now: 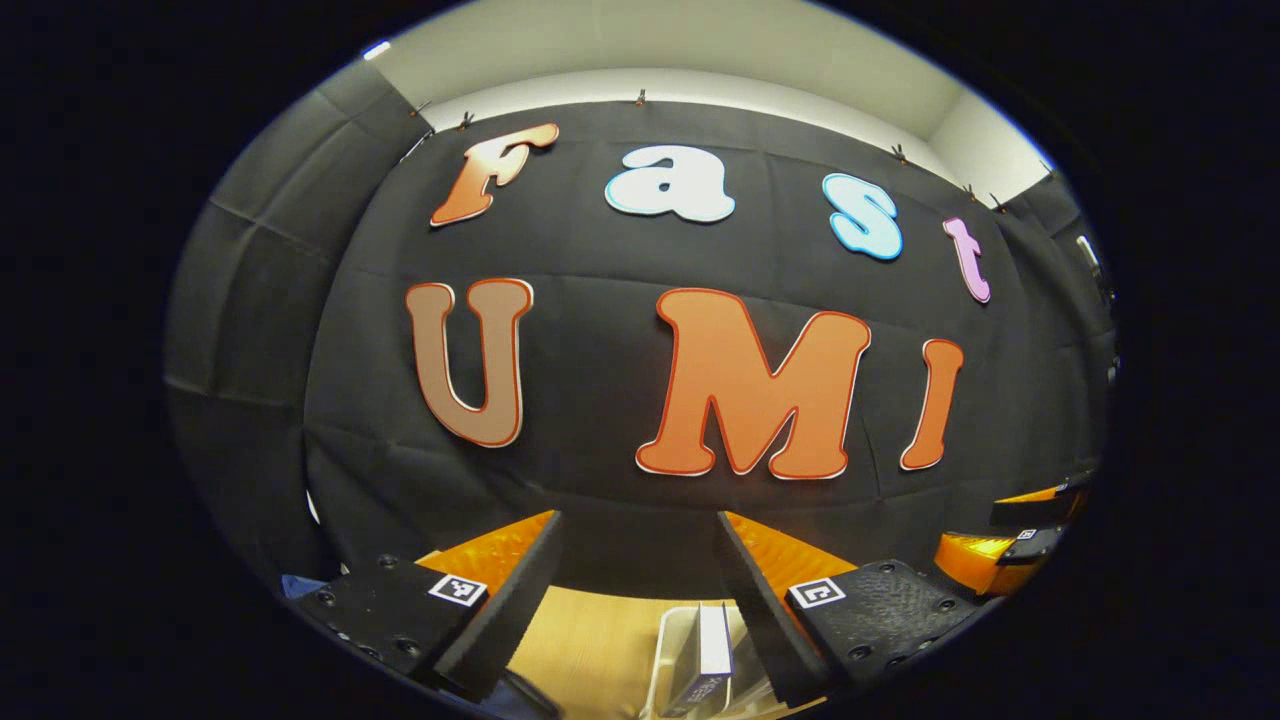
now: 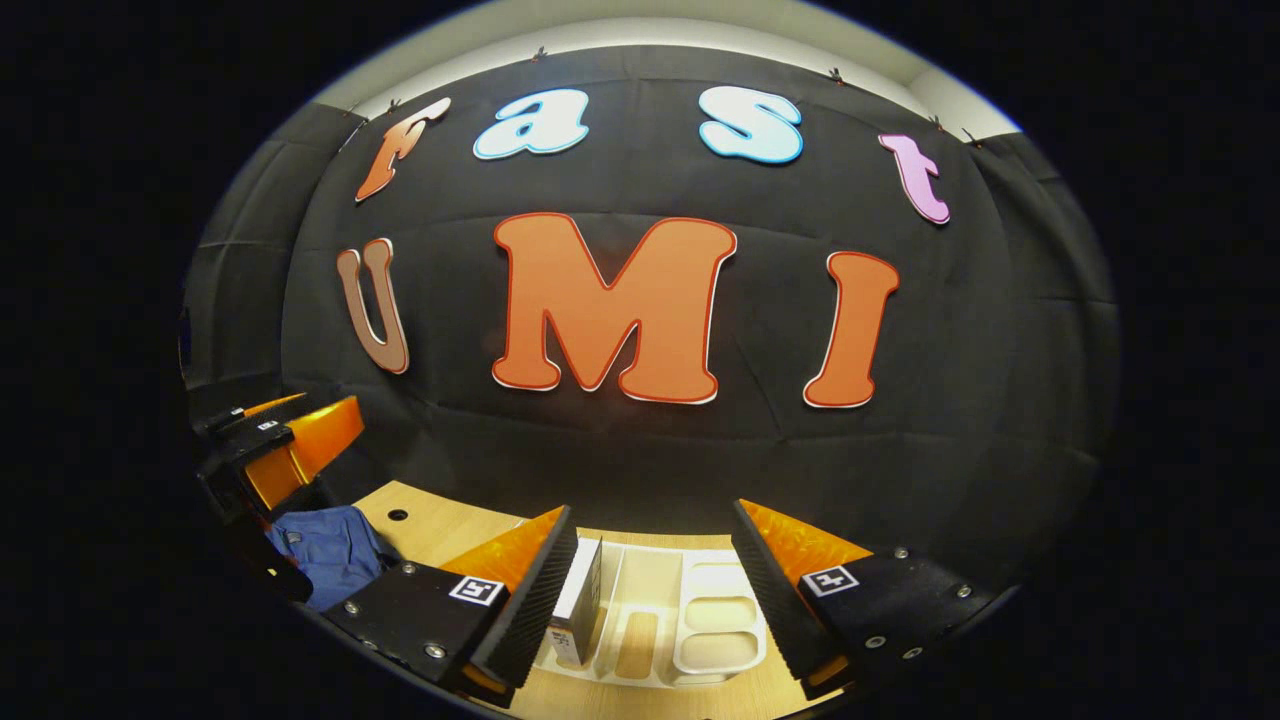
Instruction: Open the schoolbag, grab two books from the bookshelf and put them into the schoolbag.
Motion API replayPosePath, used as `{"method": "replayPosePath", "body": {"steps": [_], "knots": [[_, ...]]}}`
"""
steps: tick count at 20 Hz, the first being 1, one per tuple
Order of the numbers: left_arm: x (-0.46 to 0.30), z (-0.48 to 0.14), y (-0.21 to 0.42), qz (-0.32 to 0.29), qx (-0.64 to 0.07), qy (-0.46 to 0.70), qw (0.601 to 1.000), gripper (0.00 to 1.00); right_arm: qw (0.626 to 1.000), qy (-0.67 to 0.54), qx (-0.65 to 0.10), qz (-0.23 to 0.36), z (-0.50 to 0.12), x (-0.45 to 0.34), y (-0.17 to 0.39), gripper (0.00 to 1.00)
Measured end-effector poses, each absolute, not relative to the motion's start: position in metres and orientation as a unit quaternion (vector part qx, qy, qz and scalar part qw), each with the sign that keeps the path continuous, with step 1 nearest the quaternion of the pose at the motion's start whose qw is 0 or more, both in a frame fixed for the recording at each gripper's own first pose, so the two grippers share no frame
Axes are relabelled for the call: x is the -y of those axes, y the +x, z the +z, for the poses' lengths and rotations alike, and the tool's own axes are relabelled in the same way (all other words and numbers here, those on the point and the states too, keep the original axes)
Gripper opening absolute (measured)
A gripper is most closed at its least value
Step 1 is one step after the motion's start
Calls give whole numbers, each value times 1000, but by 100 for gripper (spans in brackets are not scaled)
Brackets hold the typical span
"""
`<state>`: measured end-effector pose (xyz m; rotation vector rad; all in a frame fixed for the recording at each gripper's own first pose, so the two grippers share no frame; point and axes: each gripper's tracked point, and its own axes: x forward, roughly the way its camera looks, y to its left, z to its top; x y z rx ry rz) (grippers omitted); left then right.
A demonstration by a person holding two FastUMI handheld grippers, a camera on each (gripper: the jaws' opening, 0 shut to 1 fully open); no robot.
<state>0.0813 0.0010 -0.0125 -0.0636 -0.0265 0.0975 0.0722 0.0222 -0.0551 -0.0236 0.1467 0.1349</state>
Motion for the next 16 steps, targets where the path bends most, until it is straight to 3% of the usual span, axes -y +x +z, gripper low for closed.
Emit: {"method": "replayPosePath", "body": {"steps": [4, 16], "knots": [[-11, -16, 69, 59, 25, -28, 998, 92, 996, -7, -53, 69, -53, -25, 75, 92], [-104, -138, -4, 105, -177, 36, 978, 97, 997, -5, -55, 59, -60, -12, 74, 92]]}}
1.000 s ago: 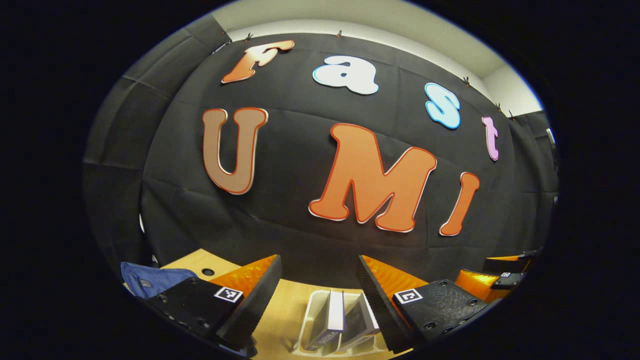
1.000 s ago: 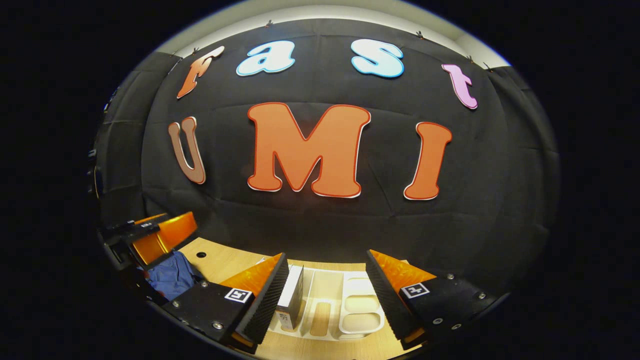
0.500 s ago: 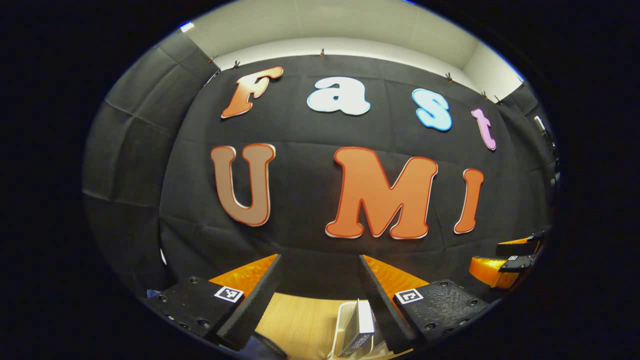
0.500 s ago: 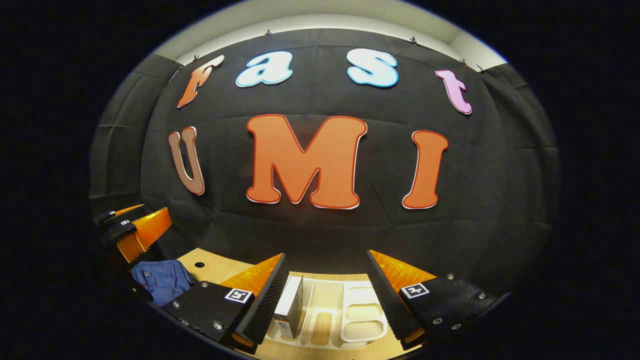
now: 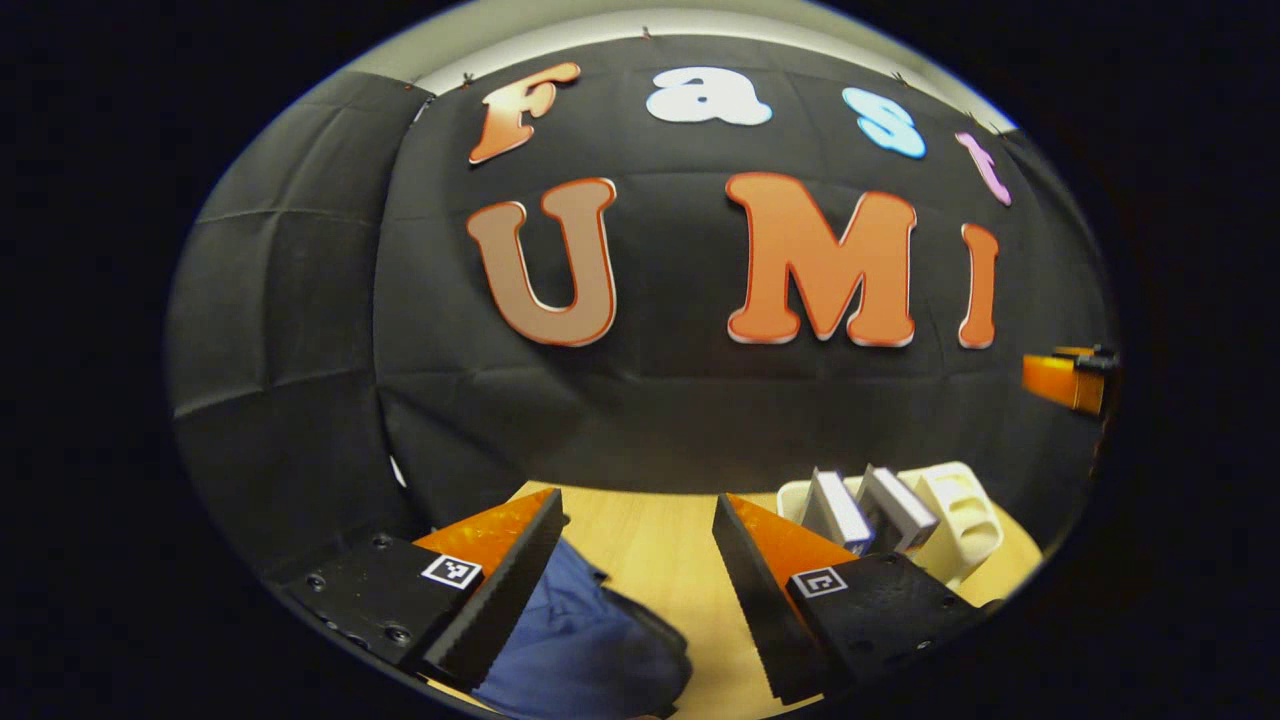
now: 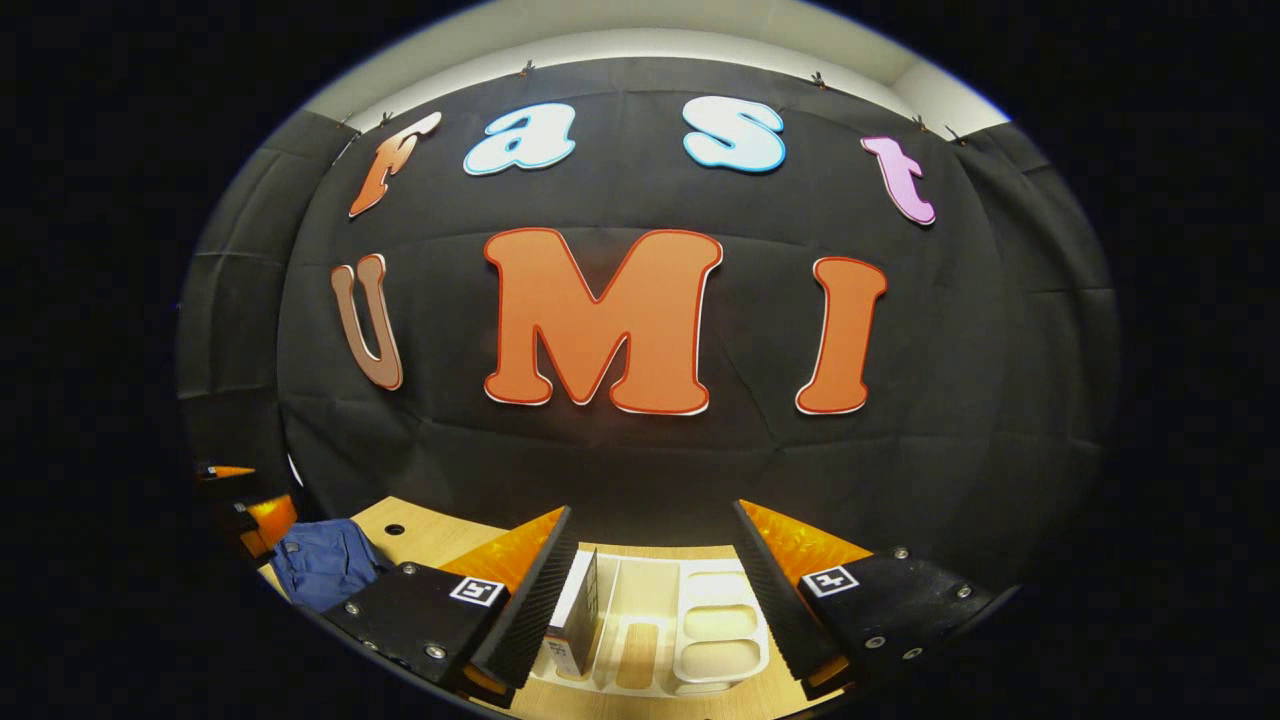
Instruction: Open the schoolbag, grab two books from the bookshelf and put them into the schoolbag.
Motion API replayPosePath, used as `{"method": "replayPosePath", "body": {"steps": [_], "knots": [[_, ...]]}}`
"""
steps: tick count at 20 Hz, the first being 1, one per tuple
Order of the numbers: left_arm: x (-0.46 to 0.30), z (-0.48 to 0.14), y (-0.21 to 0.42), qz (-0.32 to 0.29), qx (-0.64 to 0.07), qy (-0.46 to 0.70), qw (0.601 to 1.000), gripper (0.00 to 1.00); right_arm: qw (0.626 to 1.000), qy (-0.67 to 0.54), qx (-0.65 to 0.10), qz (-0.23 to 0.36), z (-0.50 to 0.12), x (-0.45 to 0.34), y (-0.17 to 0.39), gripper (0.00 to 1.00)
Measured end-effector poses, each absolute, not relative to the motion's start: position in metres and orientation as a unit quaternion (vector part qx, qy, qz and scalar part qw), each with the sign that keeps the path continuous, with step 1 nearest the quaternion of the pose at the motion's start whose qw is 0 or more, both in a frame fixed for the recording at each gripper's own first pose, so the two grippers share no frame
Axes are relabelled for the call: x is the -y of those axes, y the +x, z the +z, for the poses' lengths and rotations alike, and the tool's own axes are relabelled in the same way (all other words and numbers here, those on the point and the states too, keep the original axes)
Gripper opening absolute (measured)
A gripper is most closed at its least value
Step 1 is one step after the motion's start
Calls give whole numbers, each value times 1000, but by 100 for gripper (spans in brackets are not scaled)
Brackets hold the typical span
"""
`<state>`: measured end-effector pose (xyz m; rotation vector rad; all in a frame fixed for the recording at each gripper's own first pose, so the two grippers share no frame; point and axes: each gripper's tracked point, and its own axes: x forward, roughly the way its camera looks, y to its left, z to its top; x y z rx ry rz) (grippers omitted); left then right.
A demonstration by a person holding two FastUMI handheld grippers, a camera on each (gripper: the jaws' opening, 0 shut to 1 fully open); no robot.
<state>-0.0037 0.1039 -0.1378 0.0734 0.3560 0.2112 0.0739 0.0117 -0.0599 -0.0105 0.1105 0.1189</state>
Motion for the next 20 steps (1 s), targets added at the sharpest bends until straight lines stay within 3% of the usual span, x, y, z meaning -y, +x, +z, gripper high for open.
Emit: {"method": "replayPosePath", "body": {"steps": [4, 15, 20], "knots": [[-104, -198, -29, 71, -270, 84, 957, 96, 996, -6, -68, 60, -71, -8, 73, 92], [-84, -309, -86, -6, -441, 207, 873, 98, 994, -8, -95, 48, -99, 13, 60, 92], [-87, -342, -110, -14, -482, 275, 832, 97, 993, 3, -113, 26, -118, 37, 54, 92]]}}
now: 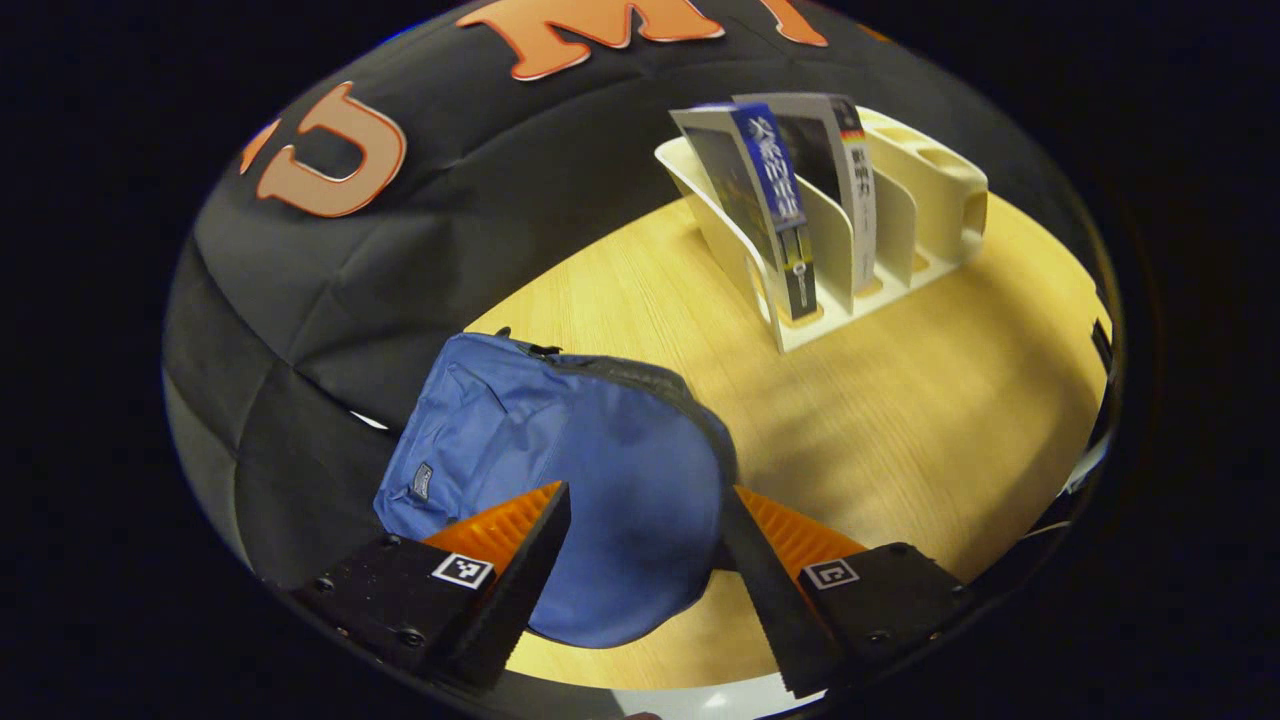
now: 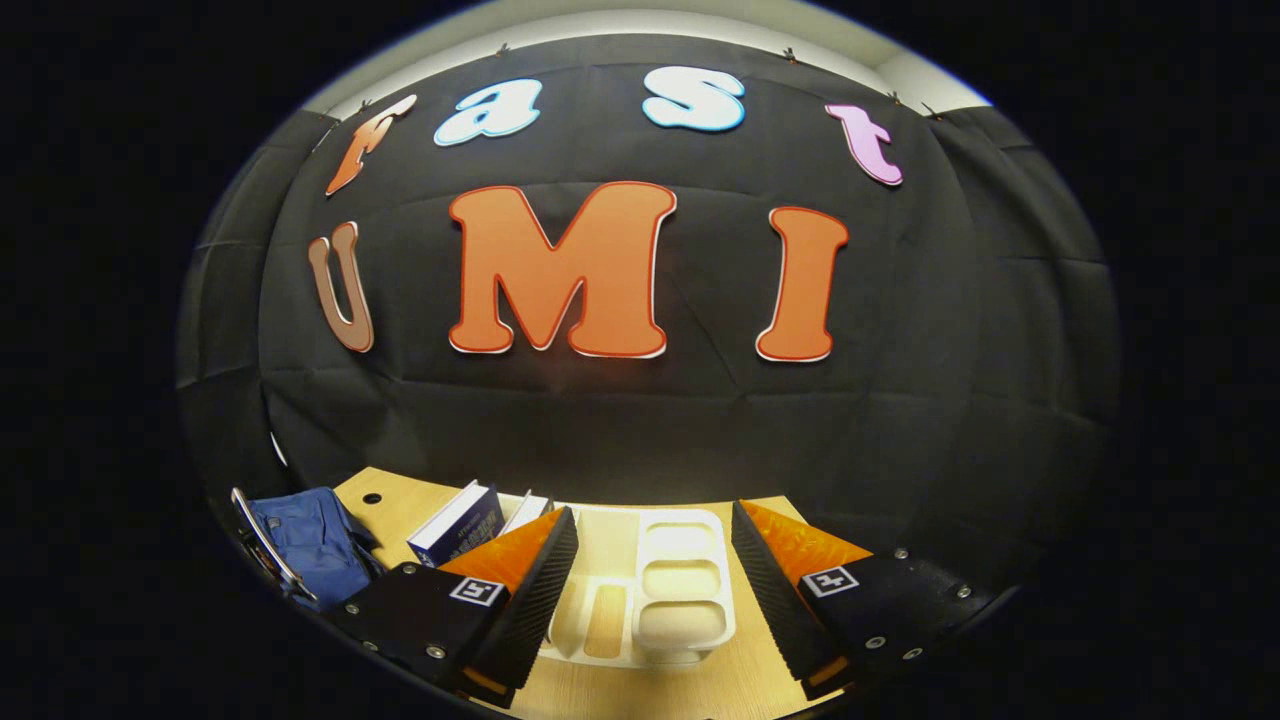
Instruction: Open the schoolbag, grab two books from the bookshelf and put them into the schoolbag.
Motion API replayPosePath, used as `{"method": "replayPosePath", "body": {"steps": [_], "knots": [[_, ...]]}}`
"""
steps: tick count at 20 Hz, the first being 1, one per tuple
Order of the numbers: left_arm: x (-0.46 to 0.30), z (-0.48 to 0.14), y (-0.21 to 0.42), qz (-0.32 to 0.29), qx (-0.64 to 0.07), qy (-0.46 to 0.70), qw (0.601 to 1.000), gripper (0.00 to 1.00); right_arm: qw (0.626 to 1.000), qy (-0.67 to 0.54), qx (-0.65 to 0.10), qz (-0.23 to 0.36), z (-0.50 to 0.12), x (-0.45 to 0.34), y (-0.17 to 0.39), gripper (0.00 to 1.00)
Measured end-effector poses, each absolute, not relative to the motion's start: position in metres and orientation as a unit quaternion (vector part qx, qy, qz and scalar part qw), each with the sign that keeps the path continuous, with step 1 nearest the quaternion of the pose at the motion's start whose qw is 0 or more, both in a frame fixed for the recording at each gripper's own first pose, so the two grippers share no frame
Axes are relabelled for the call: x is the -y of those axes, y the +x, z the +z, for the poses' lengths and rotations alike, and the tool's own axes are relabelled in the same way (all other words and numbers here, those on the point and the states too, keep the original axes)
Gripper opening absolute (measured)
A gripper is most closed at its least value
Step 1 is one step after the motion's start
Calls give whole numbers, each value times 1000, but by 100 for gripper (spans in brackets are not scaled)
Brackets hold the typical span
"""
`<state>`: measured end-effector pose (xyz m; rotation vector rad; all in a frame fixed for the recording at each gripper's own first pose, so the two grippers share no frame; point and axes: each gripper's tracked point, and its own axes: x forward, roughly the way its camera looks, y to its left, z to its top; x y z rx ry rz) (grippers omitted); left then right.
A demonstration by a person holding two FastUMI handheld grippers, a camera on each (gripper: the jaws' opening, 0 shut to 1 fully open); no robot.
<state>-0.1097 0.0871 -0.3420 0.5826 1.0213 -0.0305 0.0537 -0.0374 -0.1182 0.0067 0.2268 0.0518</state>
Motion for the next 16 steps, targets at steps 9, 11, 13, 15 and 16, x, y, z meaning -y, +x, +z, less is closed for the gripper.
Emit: {"method": "replayPosePath", "body": {"steps": [9, 11, 13, 15, 16], "knots": [[-85, -396, -134, -16, -504, 406, 762, 94, 988, 2, -156, -7, -153, 76, 35, 92], [-91, -402, -134, -12, -506, 418, 754, 88, 986, 0, -163, -10, -156, 79, 35, 92], [-94, -408, -136, -6, -509, 423, 750, 80, 986, -3, -167, -11, -157, 78, 35, 92], [-99, -414, -139, 0, -517, 422, 744, 71, 986, -5, -168, -8, -158, 80, 33, 92], [-99, -414, -140, 0, -521, 421, 743, 64, 986, -6, -168, -5, -157, 80, 32, 92]]}}
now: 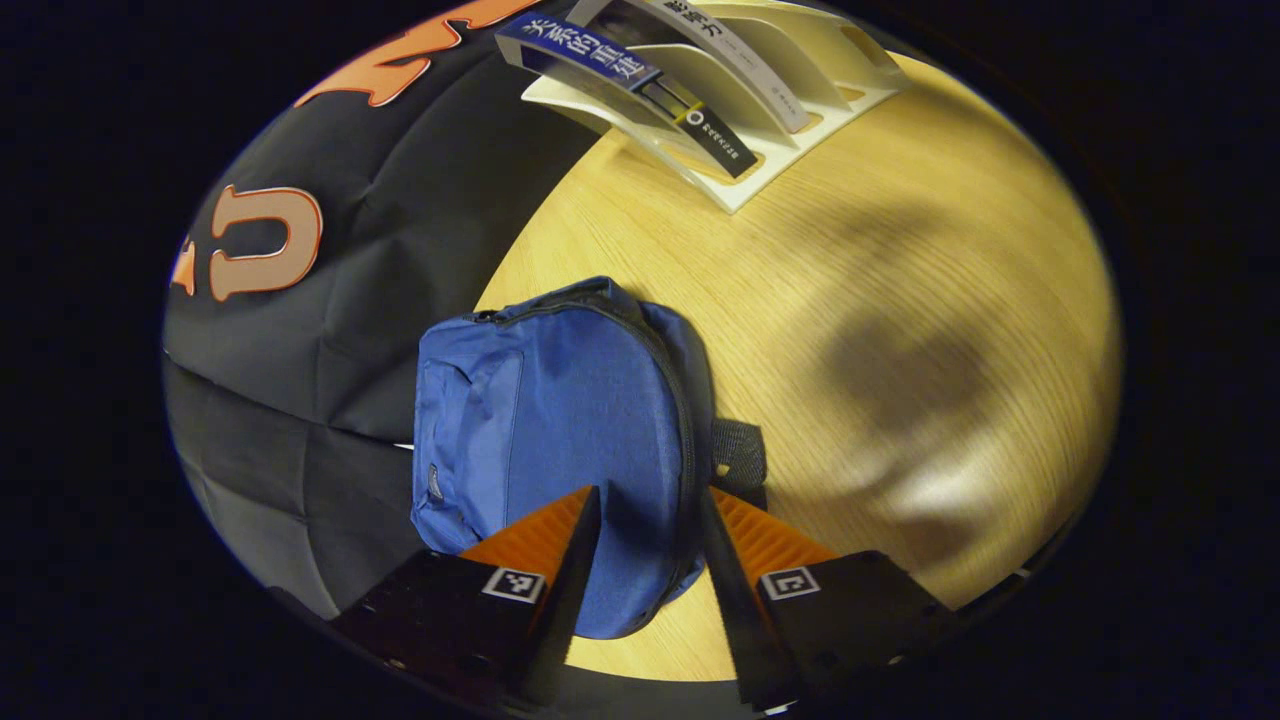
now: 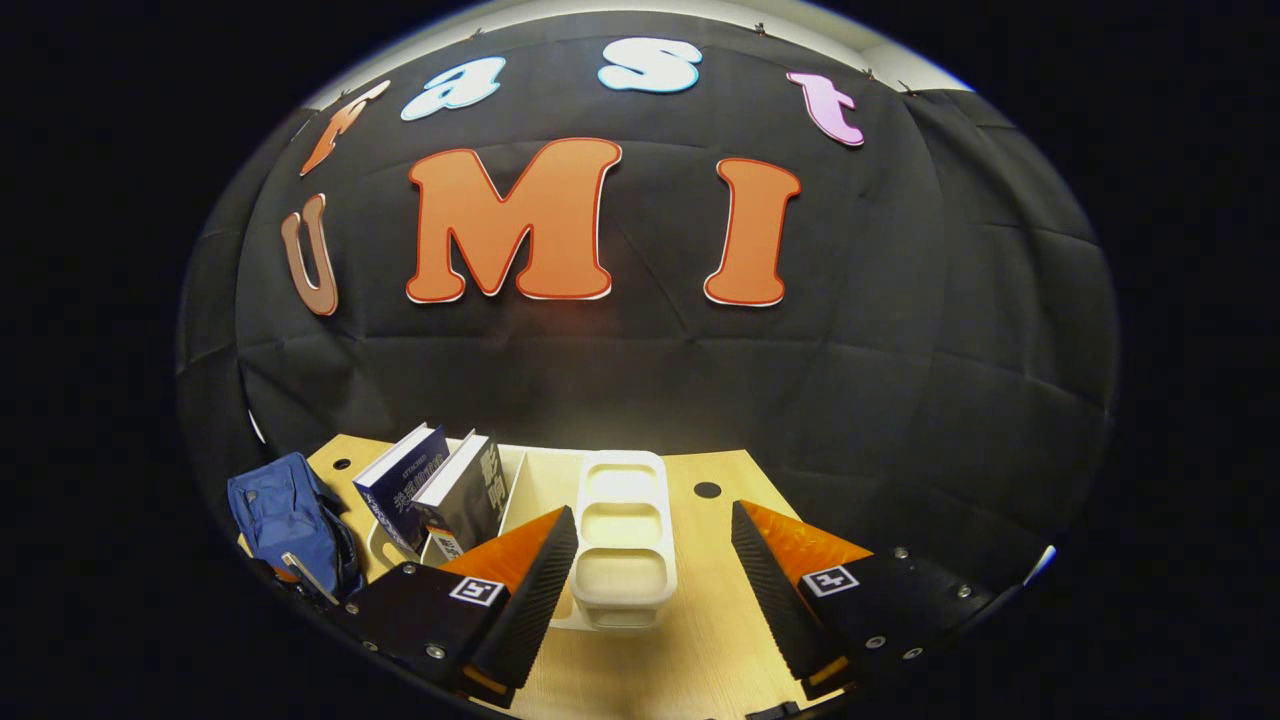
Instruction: Open the schoolbag, grab two books from the bookshelf and put them into the schoolbag.
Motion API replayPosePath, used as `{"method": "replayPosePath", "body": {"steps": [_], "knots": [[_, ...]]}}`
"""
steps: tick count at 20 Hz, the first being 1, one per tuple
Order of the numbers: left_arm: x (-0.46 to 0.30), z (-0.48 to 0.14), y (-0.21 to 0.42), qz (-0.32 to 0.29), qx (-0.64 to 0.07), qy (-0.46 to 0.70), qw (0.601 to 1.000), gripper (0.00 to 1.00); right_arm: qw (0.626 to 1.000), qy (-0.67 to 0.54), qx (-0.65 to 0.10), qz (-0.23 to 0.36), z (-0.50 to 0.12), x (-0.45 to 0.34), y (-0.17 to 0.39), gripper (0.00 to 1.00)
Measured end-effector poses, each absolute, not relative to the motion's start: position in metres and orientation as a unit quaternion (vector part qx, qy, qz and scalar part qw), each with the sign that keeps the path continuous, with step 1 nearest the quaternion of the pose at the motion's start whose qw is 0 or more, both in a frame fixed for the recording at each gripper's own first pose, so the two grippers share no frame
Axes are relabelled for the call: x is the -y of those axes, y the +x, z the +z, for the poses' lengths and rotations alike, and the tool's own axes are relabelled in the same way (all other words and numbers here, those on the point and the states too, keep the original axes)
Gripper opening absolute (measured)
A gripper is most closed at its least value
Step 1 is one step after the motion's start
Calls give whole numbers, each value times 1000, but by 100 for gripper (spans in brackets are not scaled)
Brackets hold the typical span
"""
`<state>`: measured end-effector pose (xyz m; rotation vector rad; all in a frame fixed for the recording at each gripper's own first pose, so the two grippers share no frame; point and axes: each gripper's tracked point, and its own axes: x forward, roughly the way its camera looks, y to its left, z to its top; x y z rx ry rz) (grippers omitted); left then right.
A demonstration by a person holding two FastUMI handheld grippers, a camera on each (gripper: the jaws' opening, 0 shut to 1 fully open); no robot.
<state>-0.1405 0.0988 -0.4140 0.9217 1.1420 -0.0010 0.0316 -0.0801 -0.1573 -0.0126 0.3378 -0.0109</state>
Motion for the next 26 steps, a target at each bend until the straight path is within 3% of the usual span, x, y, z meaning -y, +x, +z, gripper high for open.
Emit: {"method": "replayPosePath", "body": {"steps": [1, 3, 4, 8, 26], "knots": [[-97, -411, -138, 2, -515, 421, 746, 59, 986, -8, -167, -3, -156, 81, 31, 92], [-95, -407, -136, 2, -514, 424, 746, 30, 986, -8, -165, 1, -156, 81, 30, 92], [-96, -405, -136, 1, -514, 424, 746, 30, 986, -6, -165, 4, -155, 80, 29, 92], [-100, -394, -131, 5, -530, 397, 749, 6, 986, 1, -164, 17, -154, 78, 27, 92], [-150, -230, -58, -5, -535, 206, 819, 1, 967, 5, -208, 146, -149, 13, 23, 92]]}}
